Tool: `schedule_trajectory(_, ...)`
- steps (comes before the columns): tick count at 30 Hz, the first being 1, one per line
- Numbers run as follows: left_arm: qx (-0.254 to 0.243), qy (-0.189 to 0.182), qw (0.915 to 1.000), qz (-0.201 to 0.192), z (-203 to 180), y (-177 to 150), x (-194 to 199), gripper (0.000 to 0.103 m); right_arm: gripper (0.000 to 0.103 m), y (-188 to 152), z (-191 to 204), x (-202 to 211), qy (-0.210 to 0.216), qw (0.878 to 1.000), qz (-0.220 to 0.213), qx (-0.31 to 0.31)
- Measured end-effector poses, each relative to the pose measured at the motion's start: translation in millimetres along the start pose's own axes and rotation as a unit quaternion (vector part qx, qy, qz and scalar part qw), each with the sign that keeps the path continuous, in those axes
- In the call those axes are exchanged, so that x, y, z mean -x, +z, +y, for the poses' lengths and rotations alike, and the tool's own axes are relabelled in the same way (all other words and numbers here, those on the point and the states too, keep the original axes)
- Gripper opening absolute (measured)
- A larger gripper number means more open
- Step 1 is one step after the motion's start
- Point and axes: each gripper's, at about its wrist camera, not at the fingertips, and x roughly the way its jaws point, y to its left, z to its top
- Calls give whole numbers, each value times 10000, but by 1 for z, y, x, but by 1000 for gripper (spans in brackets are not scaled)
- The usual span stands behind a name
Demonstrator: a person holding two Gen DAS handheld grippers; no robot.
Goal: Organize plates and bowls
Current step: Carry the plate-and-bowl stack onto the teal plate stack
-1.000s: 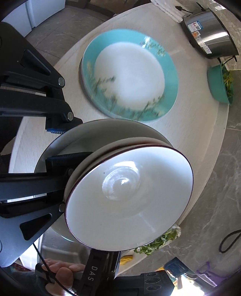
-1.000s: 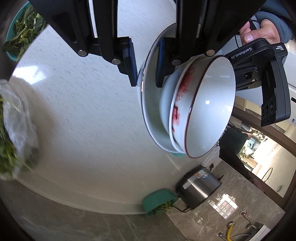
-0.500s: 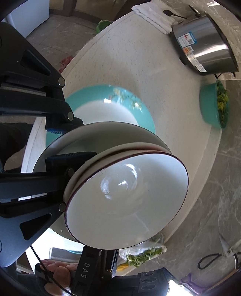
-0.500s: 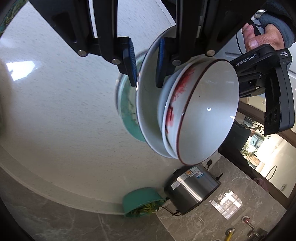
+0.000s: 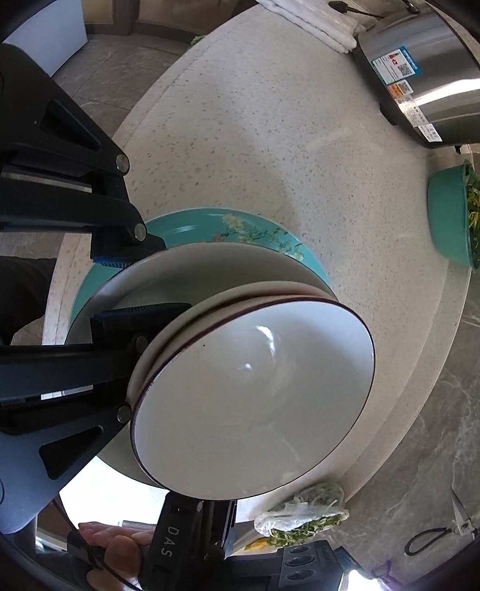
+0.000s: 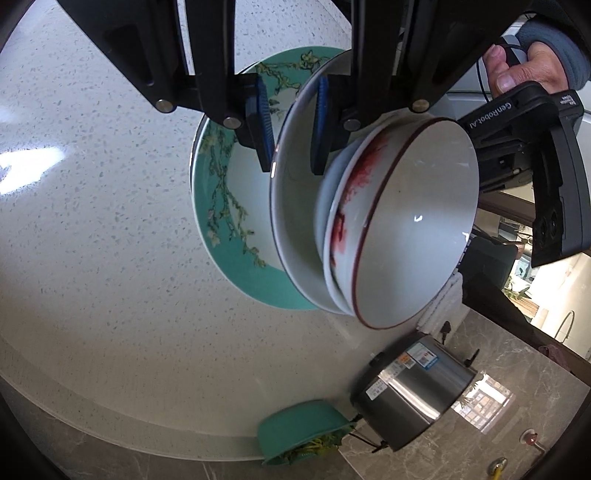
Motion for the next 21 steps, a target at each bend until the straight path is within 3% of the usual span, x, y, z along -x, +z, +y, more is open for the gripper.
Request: schedule_trajectory(21, -235, -317, 9992, 47, 14, 9, -26, 17, 24, -10, -5, -13, -240, 9989, -168, -371)
